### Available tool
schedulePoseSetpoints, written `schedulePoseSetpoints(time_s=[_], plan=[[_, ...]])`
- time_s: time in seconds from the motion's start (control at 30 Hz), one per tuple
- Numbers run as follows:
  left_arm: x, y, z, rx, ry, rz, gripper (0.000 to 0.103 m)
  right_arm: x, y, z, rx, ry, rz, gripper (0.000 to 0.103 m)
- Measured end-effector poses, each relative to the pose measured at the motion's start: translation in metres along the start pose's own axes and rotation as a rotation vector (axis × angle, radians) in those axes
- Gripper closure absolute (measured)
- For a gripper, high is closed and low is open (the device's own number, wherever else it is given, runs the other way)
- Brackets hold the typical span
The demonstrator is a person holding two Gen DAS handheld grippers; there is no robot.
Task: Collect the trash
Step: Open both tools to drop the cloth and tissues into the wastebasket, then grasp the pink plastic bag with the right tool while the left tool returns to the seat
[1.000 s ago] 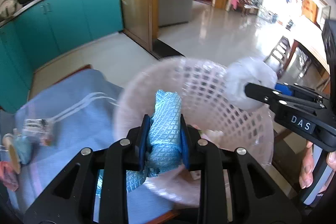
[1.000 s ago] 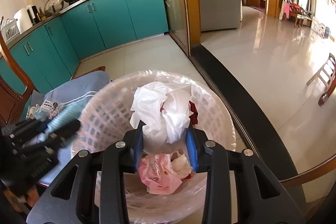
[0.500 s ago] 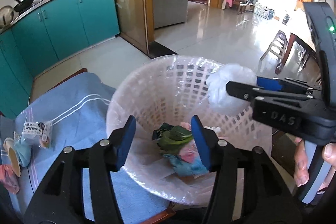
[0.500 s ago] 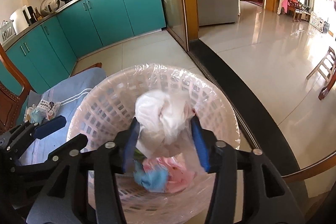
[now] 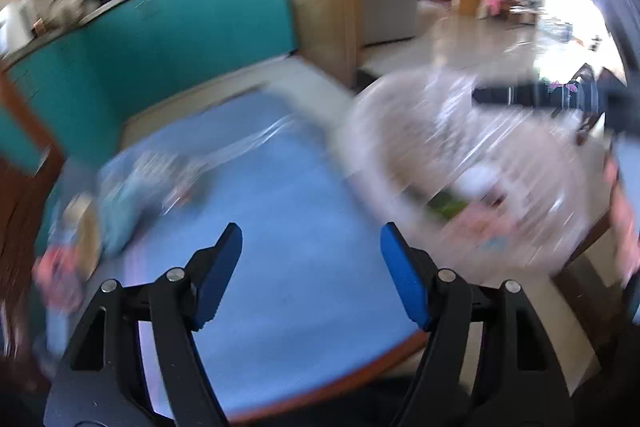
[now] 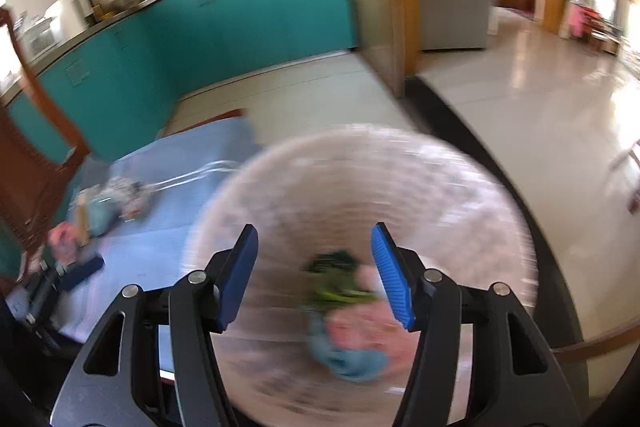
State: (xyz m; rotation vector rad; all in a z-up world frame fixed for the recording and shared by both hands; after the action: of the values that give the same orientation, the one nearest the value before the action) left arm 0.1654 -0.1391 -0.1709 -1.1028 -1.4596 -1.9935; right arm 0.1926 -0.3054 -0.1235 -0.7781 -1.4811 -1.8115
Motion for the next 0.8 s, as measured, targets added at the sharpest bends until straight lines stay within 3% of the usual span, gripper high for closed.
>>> schedulePoseSetpoints(time_s=[0.07, 0.2, 0.3, 0.43, 0.6, 0.8], plan=[[0.004, -0.025, 0.027, 0.041, 0.056, 0.028, 0.030, -0.011, 0.004, 0.034, 0.055, 0.060, 0.024, 0.045], [0.016, -0.074, 0.084, 0.165, 0.158, 0.085, 0.028, -0.040, 0.004, 0.151, 0.251, 0.257, 0.078, 0.045], [0.026, -0.099, 0.112, 0.228, 0.199, 0.106, 0.028, -0.055, -0.004, 0.245, 0.416, 0.375, 0.096, 0.045], [0.039, -0.124, 0.134, 0.283, 0.215, 0.113, 0.028, -0.076, -0.012, 0.338, 0.499, 0.508, 0.168, 0.045], [0.048, -0.143, 0.152, 0.316, 0.219, 0.107, 0.028, -0.106, -0.020, 0.396, 0.516, 0.512, 0.246, 0.045], [0.055, -0.150, 0.156, 0.301, 0.202, 0.085, 0.028, -0.138, -0.024, 0.418, 0.500, 0.445, 0.323, 0.052]])
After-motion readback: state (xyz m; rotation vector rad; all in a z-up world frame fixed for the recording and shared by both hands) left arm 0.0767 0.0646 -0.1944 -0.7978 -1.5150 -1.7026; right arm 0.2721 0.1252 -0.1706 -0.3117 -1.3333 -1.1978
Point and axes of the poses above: each gripper's, at about its wrist camera, not at the fingertips, and x roughly against the way its jaws point, z to its left, y to its top, the point moved 4 cm from there along -x, roughly the way its jaws point, and after that the axes turned 7 degrees about z, right-handed, at the moved point
